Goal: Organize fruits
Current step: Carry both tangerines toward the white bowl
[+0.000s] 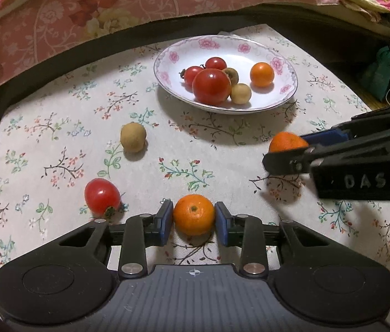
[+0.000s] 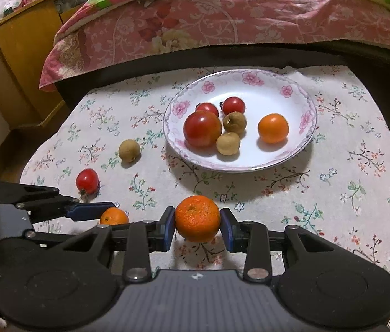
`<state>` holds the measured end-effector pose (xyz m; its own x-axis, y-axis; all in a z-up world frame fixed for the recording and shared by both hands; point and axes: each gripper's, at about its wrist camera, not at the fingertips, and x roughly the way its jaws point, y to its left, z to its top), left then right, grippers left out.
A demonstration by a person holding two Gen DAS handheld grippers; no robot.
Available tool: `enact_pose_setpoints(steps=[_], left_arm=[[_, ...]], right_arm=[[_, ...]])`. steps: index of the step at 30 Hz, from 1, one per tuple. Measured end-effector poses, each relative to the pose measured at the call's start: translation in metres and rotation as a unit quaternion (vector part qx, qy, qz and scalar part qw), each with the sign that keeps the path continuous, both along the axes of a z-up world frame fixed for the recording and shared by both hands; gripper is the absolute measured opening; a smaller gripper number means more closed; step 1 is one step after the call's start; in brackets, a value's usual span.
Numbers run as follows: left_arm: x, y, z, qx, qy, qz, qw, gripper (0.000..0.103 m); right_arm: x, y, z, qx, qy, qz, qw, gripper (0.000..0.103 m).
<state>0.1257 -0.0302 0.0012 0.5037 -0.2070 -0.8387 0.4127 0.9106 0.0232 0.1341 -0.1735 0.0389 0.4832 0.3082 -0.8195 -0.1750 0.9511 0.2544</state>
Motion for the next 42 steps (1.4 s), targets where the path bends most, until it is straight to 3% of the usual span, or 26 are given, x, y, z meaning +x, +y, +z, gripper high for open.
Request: enact_pose_setpoints(steps=[10,31,36,42], left_arm=[[-0.001,-0.002,-0.001,0.005,-0.008,-0.007,0.9999,0.048],[-0.002,0.0,-0.001,0.012,-0.008,-0.009,0.9999,0.052],[-0.003,-0.001,0.0,0.011,-0.003,-0.019,0.9998,0.042],[-0.007,-0.003,0.003,0.023,-0.005,-0.032,0.9992,0.039]], right_arm=[[-0.002,0.01,-0.016,-0.009,0.022,0.017,1.0,0.035],[-0.003,0.013,-0.017,-0.02,0.011,0.028,0.999,0.035],[-0.004,0.012,-0.017,-0.02,0.01,0.028,0.999,0.035],[-0.007,0.015,-0.014,-0.027,0.01,0.039,0.999,0.035]])
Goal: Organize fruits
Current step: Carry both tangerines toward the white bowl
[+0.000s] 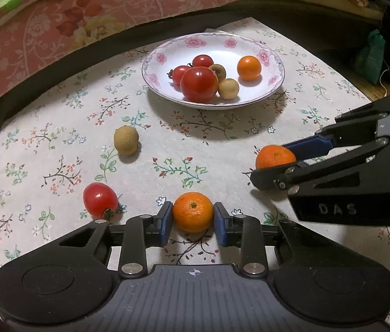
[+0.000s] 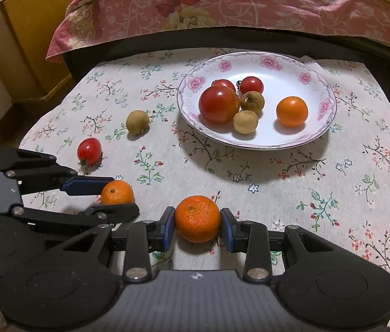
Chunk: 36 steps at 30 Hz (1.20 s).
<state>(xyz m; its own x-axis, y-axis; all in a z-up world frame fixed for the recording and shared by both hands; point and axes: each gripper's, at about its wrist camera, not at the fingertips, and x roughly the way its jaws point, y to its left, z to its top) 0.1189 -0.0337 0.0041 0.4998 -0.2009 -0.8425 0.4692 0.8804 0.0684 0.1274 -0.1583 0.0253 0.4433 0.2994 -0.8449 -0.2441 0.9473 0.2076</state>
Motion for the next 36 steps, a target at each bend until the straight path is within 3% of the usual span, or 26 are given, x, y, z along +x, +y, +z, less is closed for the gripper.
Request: enact_pose_setpoints(steps=[36], left_arm=[[0.01,-0.005,0.055,-0.056,-0.063,0.02,0.9962,0.038]], right_arm=[[-0.003,-0.017,0.055,0.008,-0.069,-0.034,0.997,0.035]])
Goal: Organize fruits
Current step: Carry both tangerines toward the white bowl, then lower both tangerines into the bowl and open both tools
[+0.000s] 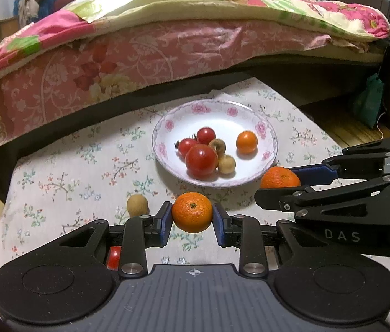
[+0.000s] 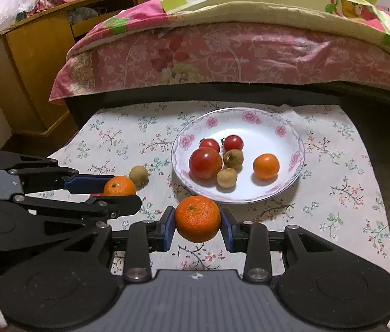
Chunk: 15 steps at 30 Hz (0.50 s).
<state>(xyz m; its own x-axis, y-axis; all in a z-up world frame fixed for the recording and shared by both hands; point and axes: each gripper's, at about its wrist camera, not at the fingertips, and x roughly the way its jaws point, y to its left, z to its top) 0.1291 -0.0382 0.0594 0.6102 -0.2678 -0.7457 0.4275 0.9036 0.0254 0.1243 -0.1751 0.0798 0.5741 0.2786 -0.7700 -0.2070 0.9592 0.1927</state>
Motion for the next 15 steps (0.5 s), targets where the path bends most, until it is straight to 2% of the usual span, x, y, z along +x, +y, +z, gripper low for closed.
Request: enact_pose_setpoints(steps=[15], left_arm=[[0.027,-0.019,0.013,-0.016,-0.029,-0.003,0.9995,0.038]], right_arm=[[0.02,-0.022,0.016,0.007,-0.026,-0.032,0.999,0.035]])
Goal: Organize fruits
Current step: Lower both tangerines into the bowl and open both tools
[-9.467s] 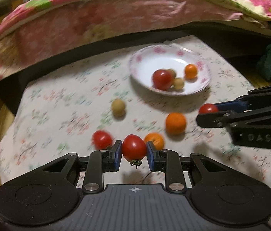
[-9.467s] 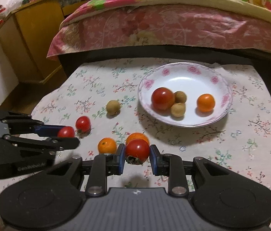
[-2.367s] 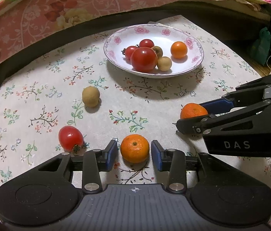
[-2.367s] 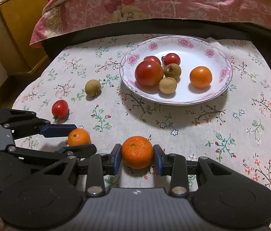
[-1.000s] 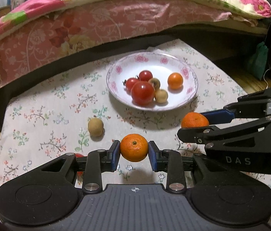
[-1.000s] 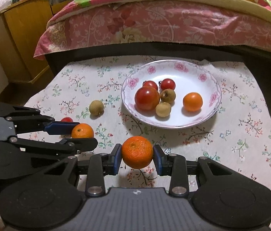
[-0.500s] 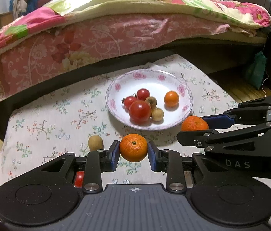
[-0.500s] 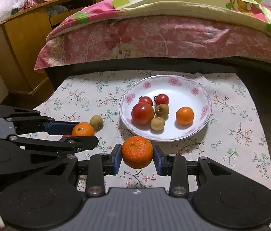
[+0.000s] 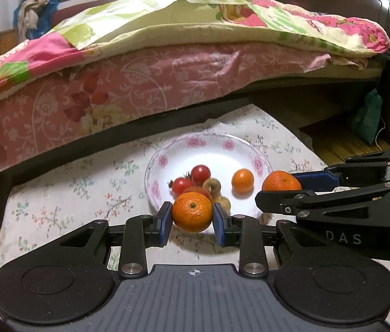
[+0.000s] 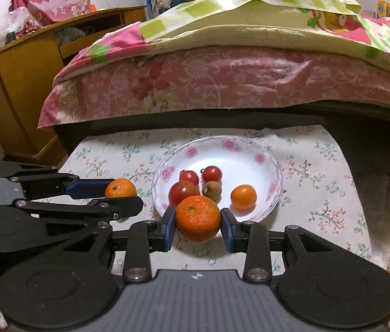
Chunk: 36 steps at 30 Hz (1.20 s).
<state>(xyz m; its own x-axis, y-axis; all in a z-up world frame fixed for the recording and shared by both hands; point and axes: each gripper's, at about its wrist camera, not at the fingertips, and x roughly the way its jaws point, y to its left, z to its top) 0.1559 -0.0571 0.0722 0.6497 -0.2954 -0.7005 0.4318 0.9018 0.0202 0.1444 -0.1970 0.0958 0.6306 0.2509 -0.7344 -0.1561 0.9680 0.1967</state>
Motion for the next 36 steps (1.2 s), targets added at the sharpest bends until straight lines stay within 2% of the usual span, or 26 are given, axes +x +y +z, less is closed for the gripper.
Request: enact_pose_setpoints(steps=[11,26,36], left_arm=[[0.03,-0.015,-0.003,0.008,-0.008,-0.001,0.9999,0.037],[0.065,-0.022,-0.025,0.008,0.008,0.01,0.9999,0.037],[0.076,-0.022,-0.038,0.006,0.021,0.013,0.9997,0.037]], right_arm=[[0.033,-0.017,-0.004,0.01,-0.001,-0.018,1.0,0.035],[0.073,-0.03,-0.031,0.021,0.02,-0.03,0.999,0.035],[0.085,-0.028,-0.042,0.015,0.024,-0.028,0.999,0.035]])
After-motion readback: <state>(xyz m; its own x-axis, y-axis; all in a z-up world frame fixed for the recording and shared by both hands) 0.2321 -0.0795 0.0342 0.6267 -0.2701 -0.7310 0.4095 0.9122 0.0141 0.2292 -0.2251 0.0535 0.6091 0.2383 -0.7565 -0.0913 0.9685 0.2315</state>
